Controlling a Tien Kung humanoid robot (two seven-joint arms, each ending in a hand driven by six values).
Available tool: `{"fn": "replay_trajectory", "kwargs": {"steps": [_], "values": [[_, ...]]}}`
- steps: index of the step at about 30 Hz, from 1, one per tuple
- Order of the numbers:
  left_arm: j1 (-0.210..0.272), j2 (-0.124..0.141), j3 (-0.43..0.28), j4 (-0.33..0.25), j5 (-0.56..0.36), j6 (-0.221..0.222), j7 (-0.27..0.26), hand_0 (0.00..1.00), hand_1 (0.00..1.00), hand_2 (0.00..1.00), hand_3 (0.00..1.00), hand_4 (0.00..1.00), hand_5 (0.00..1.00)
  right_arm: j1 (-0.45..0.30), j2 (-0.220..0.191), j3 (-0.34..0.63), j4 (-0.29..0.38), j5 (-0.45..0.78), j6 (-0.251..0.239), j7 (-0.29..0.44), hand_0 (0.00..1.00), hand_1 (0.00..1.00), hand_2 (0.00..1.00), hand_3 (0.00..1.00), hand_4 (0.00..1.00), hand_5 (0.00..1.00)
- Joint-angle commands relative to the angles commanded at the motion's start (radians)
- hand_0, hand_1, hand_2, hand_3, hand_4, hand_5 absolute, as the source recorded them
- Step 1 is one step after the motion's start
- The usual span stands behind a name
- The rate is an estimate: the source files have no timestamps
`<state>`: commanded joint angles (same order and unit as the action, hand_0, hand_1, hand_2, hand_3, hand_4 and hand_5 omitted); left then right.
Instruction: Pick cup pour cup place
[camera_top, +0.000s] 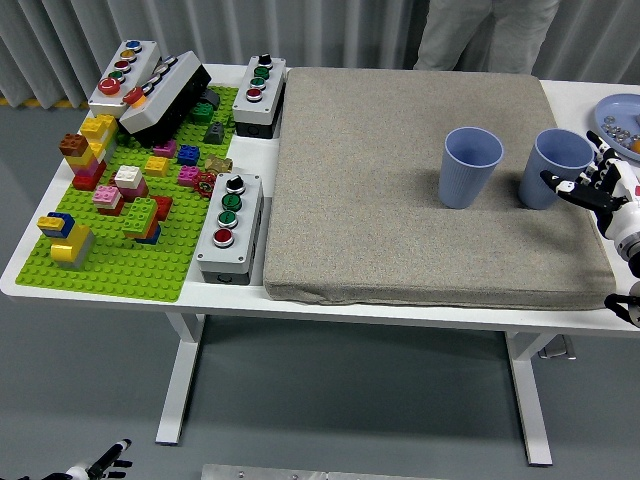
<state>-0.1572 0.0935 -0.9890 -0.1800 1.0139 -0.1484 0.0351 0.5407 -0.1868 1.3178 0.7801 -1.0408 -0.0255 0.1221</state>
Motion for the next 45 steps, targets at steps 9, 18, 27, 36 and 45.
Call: {"fn": "replay_trajectory", "kwargs": {"steps": [9, 18, 27, 36, 45], "values": [[-0.006, 0.0, 0.014, 0.0, -0.01, -0.001, -0.003, 0.858, 0.815, 0.891, 0.79, 0.647, 0.998, 0.004, 0.01, 0.0, -0.012, 0.006, 0.001, 0.004, 0.903, 0.888, 0.979, 0.998, 0.865, 0.192], [-0.007, -0.002, 0.022, 0.0, -0.014, -0.002, -0.003, 0.858, 0.816, 0.891, 0.789, 0.646, 0.998, 0.009, 0.019, 0.001, -0.035, 0.013, 0.006, 0.013, 0.903, 0.887, 0.979, 0.998, 0.864, 0.191], [-0.01, -0.002, 0.028, 0.0, -0.015, -0.002, -0.003, 0.859, 0.815, 0.891, 0.789, 0.646, 0.998, 0.026, 0.032, -0.007, -0.065, 0.02, 0.011, 0.018, 0.903, 0.887, 0.974, 0.998, 0.865, 0.191], [-0.008, -0.001, 0.034, 0.0, -0.018, -0.002, -0.003, 0.859, 0.816, 0.892, 0.788, 0.647, 0.998, 0.043, 0.04, -0.022, -0.089, 0.027, 0.013, 0.024, 0.903, 0.886, 0.968, 0.993, 0.864, 0.194], [-0.005, 0.001, 0.037, 0.0, -0.02, -0.002, -0.003, 0.858, 0.816, 0.89, 0.788, 0.647, 0.998, 0.046, 0.039, -0.025, -0.092, 0.036, -0.008, 0.033, 0.893, 0.836, 0.851, 0.908, 0.854, 0.177]]}}
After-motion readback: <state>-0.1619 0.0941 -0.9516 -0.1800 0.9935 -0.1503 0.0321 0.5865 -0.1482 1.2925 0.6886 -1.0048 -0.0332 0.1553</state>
